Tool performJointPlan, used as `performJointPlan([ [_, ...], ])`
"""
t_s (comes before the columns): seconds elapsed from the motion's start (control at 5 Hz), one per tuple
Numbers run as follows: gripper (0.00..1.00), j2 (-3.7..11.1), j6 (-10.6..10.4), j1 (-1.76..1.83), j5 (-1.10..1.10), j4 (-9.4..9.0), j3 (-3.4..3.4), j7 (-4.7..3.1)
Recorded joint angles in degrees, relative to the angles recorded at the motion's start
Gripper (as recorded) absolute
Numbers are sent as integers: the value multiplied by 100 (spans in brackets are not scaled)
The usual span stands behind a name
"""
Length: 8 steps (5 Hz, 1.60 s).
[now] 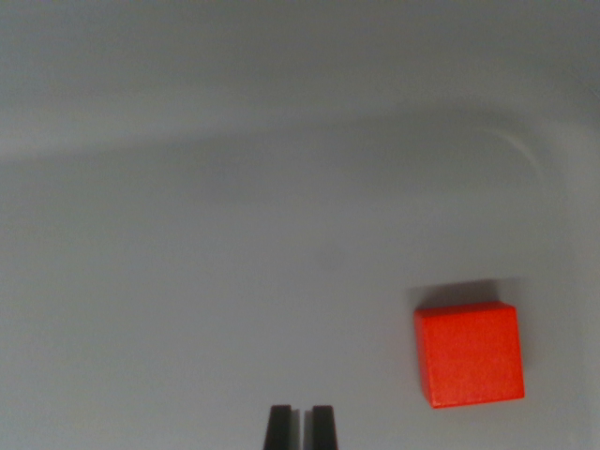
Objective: Reach red block
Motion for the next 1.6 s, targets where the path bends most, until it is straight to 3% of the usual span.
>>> performJointPlan([
  [0.2, 0, 0, 0, 0, 0, 0, 0, 0],
  [0.4, 0, 135, -257, -70, 6, -117, -42, -54],
  [0.6, 0, 135, -257, -70, 6, -117, -42, -54],
  [0.8, 0, 267, -506, -138, 11, -232, -84, -107],
  [1.0, 0, 267, -506, -138, 11, -232, -84, -107],
  [1.2, 0, 388, -735, -200, 16, -336, -121, -156],
  [1.4, 0, 388, -735, -200, 16, -336, -121, -156],
  [1.6, 0, 499, -946, -257, 21, -433, -156, -201],
])
